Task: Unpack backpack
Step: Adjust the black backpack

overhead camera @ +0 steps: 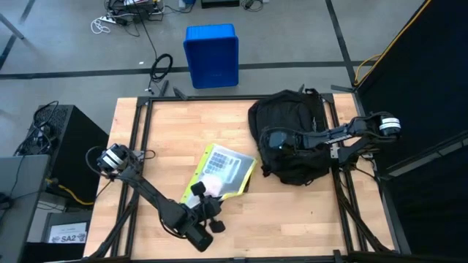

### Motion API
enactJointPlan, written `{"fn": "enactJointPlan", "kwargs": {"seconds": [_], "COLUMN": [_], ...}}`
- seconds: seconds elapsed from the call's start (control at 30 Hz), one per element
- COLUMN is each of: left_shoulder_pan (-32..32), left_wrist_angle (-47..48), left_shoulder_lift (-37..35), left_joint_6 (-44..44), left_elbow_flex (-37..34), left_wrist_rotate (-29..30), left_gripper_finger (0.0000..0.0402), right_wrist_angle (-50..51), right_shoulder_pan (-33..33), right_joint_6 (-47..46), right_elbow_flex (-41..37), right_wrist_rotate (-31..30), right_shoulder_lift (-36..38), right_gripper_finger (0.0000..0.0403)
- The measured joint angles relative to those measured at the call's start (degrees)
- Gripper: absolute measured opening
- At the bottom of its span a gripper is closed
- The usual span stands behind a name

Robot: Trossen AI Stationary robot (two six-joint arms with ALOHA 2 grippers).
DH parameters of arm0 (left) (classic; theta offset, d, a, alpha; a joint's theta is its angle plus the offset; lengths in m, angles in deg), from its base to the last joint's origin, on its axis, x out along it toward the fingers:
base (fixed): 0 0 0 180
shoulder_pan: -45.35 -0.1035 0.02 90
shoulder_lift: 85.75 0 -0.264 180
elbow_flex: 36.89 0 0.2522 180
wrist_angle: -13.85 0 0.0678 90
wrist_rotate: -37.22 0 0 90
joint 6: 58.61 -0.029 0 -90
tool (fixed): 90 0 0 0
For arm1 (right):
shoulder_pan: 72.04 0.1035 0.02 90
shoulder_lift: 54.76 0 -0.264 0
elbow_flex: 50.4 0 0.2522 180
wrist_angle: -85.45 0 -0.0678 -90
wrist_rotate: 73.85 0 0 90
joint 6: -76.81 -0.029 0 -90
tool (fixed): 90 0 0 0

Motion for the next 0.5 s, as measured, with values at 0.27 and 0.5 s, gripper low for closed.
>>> {"fn": "enactJointPlan", "kwargs": {"seconds": [0.27,0.5], "left_shoulder_pan": [1.39,1.76], "left_wrist_angle": [3.89,5.02], "left_shoulder_lift": [0.0,0.01], "left_joint_6": [6.57,7.7], "left_elbow_flex": [-1.33,-1.34], "left_wrist_rotate": [-0.12,-0.94], "left_gripper_finger": [0.0,0.0], "right_wrist_angle": [9.17,5.41], "right_shoulder_pan": [-1.28,1.09], "right_joint_6": [-4.19,-1.64], "right_elbow_flex": [0.31,-0.08], "right_wrist_rotate": [2.76,1.88], "right_shoulder_lift": [-2.29,-3.19], "right_gripper_finger": [0.0117,0.014]}}
